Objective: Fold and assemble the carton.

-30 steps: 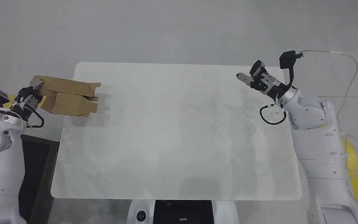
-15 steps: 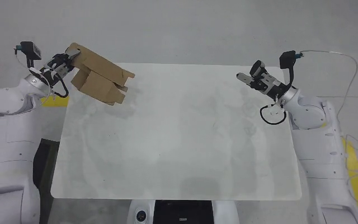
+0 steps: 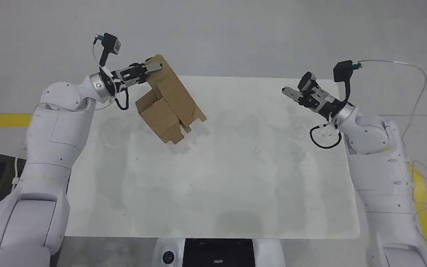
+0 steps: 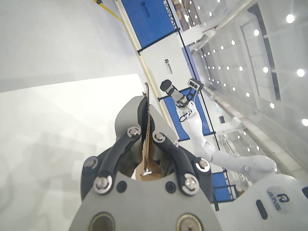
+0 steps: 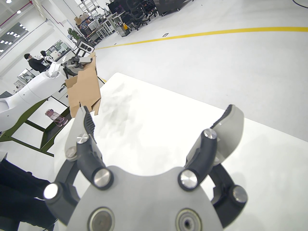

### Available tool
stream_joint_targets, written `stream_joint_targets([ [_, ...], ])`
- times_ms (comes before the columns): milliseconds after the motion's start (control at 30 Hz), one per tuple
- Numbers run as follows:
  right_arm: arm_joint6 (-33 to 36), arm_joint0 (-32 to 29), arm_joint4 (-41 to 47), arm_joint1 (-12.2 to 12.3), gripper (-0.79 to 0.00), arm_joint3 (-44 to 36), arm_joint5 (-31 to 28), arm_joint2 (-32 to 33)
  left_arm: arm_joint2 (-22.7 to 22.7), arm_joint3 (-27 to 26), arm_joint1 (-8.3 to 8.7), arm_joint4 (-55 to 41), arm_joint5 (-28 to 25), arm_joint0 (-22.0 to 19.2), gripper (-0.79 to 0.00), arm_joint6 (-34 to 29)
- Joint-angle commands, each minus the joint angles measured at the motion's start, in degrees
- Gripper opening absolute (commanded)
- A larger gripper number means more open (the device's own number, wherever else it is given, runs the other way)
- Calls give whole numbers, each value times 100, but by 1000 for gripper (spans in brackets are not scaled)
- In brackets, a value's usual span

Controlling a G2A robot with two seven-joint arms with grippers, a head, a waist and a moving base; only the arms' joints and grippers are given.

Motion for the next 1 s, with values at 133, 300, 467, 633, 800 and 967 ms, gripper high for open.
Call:
stream_joint_targets([
  [133,-29,-37,18,-3,0,-43,17,-29,431,-115,-201,-503,-235,-149,-785,-512],
  [300,543,252,752,-19,0,276,-460,-417,627,-374,-317,-994,-129,-88,-785,-740],
  [467,1395,795,2052,-112,0,902,-843,-1119,707,-692,-338,-890,-193,5,-785,-676],
  [633,2209,1366,3616,-266,0,1319,-872,-1960,777,-884,-347,-722,-275,-4,-785,-594],
  [800,2384,1839,4392,-316,0,1157,-699,-2879,898,-849,-394,-633,-366,-128,-785,-503],
  [967,2367,2243,4706,-282,0,1131,-717,-3699,1017,-744,-455,-682,-432,-253,-785,-438],
])
